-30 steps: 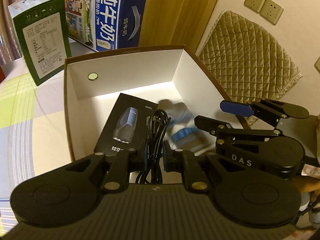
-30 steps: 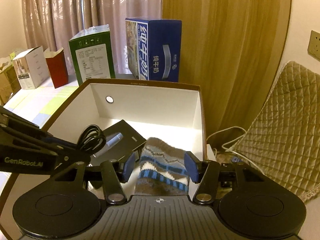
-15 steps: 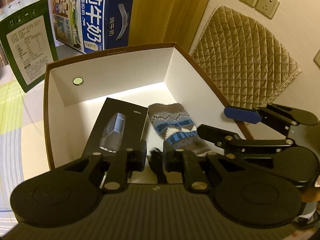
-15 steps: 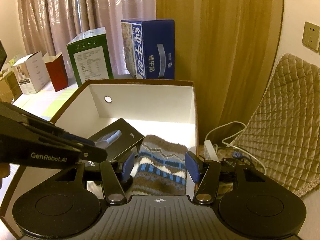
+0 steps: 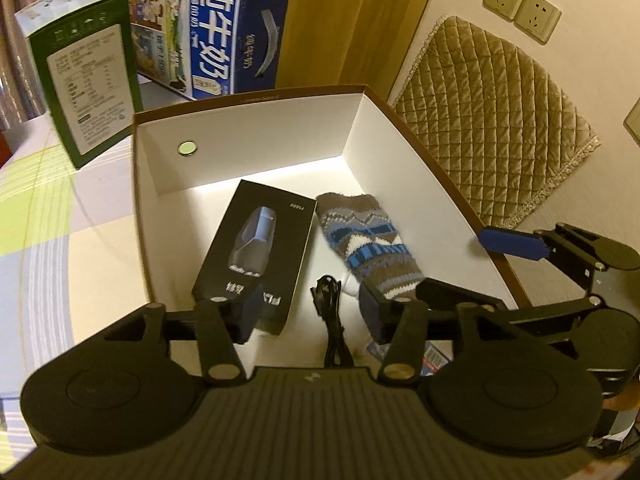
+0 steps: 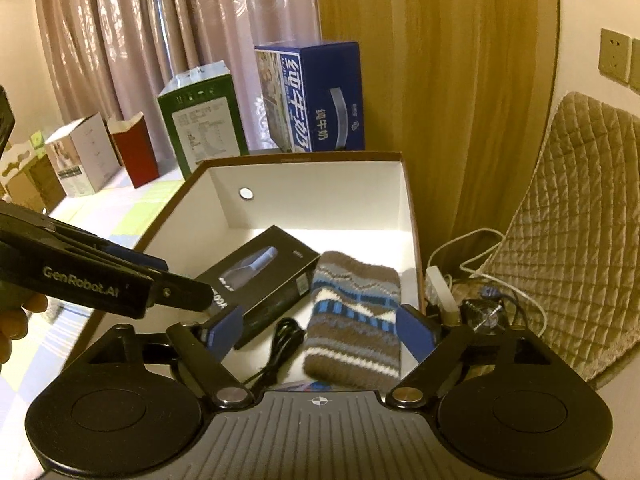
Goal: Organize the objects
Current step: 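Open left tool to drop the black cable while right tool releases the sock inside, then withdraw both open tools from the brown box toward the purple tube and swabs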
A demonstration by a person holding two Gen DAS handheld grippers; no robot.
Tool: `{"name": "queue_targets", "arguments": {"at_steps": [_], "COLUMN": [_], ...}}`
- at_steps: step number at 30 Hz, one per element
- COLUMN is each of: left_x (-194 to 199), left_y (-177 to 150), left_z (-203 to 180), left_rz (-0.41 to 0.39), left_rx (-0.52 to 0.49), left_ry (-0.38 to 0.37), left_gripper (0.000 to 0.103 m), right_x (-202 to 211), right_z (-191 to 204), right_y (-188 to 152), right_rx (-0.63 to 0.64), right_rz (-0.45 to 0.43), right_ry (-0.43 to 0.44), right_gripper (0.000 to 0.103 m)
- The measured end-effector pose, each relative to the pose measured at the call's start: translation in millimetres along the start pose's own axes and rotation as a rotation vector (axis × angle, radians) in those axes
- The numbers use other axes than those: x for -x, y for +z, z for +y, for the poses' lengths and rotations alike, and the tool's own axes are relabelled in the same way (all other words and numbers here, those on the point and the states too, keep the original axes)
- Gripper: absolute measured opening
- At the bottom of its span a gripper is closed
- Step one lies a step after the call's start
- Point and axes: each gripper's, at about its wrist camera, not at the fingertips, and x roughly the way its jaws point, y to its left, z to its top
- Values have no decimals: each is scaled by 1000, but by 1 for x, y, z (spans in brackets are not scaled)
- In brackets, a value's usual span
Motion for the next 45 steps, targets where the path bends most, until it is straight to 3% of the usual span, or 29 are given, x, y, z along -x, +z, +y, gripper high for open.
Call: {"name": "queue_targets", "arguments": {"at_steps": [4, 11, 20, 45], "left_x": [18, 50, 82, 156], "left_y": [-7, -19, -42, -131], "left_z": [4, 4, 10, 54], "left_rz": [-21, -62, -78, -68], "left_rx": [6, 2, 12, 89], "left_ry": [10, 38, 78, 110], "left_gripper": [59, 85, 95, 95], "right_x": [12, 29, 53, 92], "right_z": [6, 15, 28, 127], "right_y": [-3, -9, -17, -58], "right_rx": [-25, -71, -109, -105], "right_rz": [-9, -19, -31, -2], "right_ry": [7, 6, -13, 37], "right_gripper": [91, 99, 101, 101]}}
